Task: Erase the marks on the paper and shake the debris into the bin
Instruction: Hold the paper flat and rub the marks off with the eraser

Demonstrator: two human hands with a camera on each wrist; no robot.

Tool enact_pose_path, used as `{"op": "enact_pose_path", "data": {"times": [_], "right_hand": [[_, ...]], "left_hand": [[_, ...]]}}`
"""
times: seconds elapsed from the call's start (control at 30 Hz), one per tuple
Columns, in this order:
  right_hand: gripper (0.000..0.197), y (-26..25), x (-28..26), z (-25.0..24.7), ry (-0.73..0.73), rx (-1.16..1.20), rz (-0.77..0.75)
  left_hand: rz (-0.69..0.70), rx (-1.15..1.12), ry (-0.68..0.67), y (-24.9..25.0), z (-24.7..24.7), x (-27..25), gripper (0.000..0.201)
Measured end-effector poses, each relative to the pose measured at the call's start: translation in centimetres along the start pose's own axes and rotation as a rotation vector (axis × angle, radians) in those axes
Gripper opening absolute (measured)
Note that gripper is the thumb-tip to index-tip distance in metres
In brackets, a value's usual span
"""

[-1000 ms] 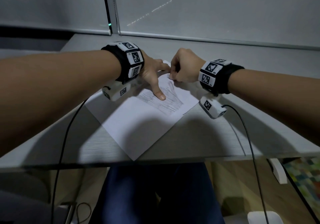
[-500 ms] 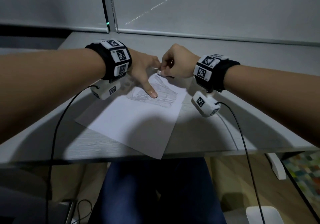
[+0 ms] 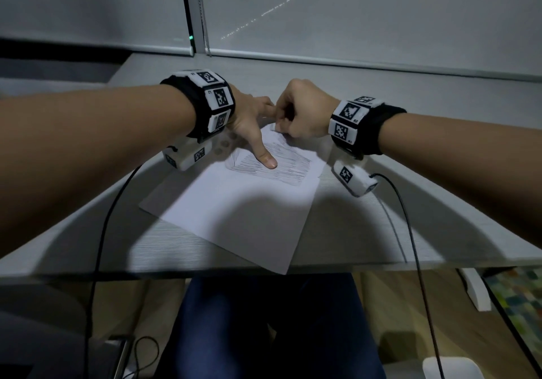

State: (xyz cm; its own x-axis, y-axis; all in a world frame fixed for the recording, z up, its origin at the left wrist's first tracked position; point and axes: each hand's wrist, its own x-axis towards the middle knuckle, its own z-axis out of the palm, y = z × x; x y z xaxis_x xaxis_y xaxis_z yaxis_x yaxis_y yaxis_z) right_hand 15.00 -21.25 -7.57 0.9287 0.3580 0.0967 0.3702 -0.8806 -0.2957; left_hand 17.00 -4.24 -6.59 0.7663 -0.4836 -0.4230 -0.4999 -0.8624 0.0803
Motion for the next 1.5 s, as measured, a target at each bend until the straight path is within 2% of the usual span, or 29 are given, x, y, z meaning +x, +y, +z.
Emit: {"op": "enact_pose_path", "data": {"times": [0.07,0.13,0.27,0.4,0.5,0.67,0.87,1.07,1.27,1.5], "right_hand": [[0.007,0.1,0.1,0.0,0.027,-0.021,0.021],[0.007,-0.4,-0.3,0.1,-0.012,-0.027,-0.025],[0.013,-1.2,-1.1,0.0,-0.078,0.019,-0.086],[0.013,0.0,-0.1,0.1,0.015,0.019,0.006],[0.01,-0.1,0.2,0.3,0.028,-0.005,0.016],[0.009,-0.6,-1.8,-0.2,-0.102,0.044,-0.095],[0.008,0.6,-0.9,-0.4,0.004,-0.041,-0.027],[0.008,-0.1,-2.6,-0.2,-0.089,-0.01,-0.136],[0.008,0.8,-1.3,-0.5,-0.022,-0.062,-0.065],[0.008,0.1,-3.4,-0.6,-0.106,-0.041,-0.159]], "left_hand": [[-0.012,-0.003,0.0,0.3,-0.2,-0.2,0.135],[-0.028,-0.012,0.003,0.4,-0.2,-0.3,0.131],[-0.031,-0.045,-0.01,0.3,-0.2,0.0,0.137],[-0.03,0.004,-0.011,0.7,-0.3,-0.4,0.141],[-0.037,-0.004,0.006,0.9,-0.3,-0.6,0.129],[-0.044,-0.017,-0.004,0.9,-0.3,-0.7,0.116],[-0.047,0.014,-0.051,1.0,-0.5,-0.7,0.141],[-0.041,-0.006,-0.048,1.2,-0.5,-0.7,0.131],[-0.054,-0.001,-0.061,1.1,-0.4,-0.9,0.14],[-0.044,-0.008,-0.066,1.6,-0.5,-1.0,0.133]]}}
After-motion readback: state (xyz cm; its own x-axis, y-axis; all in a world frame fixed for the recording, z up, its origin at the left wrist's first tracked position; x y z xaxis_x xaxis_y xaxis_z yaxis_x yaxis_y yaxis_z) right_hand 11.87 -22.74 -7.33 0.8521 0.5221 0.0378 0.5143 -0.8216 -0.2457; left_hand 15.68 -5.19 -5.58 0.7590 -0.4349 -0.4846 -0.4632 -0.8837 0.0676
